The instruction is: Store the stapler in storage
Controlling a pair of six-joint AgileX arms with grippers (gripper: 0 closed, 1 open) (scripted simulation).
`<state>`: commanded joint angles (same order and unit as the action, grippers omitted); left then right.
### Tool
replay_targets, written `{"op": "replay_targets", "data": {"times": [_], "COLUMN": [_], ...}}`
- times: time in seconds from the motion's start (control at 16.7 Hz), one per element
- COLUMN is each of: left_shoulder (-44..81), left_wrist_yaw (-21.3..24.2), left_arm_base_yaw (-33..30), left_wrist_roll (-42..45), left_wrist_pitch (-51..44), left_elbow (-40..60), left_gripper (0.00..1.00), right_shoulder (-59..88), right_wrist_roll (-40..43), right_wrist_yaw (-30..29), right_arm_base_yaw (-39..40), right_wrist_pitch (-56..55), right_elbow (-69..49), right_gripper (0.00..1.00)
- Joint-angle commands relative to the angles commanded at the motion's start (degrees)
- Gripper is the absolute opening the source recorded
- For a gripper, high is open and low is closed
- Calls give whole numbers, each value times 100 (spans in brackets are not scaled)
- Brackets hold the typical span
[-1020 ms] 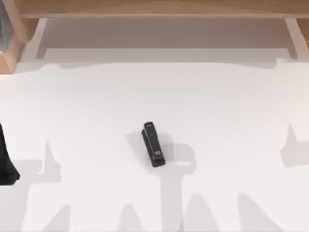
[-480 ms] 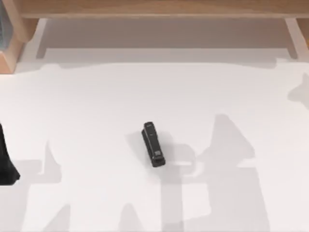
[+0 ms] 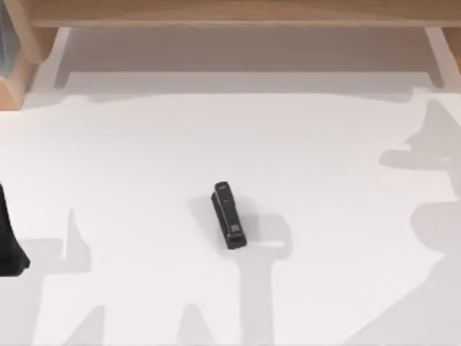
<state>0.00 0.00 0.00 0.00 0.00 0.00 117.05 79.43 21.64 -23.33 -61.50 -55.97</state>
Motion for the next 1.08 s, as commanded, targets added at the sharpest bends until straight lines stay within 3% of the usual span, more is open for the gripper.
{"op": "replay_targets", "data": {"times": [0.36,1.08], "left_shoulder": [0,0], "left_wrist_yaw": [0,0], "left_arm_base_yaw": [0,0], "left_wrist_roll": [0,0], "left_wrist_pitch": [0,0], "left_elbow": [0,0], "left_gripper": [100,100], "right_shoulder": [1449,1749], "right_wrist_roll": [960,986], "right_wrist_yaw": [253,129], "right_arm_base_yaw": [-292,-174], "right_wrist_pitch": [-753,-441], "right_elbow": [-686,-1296], "right_gripper": [100,100]}}
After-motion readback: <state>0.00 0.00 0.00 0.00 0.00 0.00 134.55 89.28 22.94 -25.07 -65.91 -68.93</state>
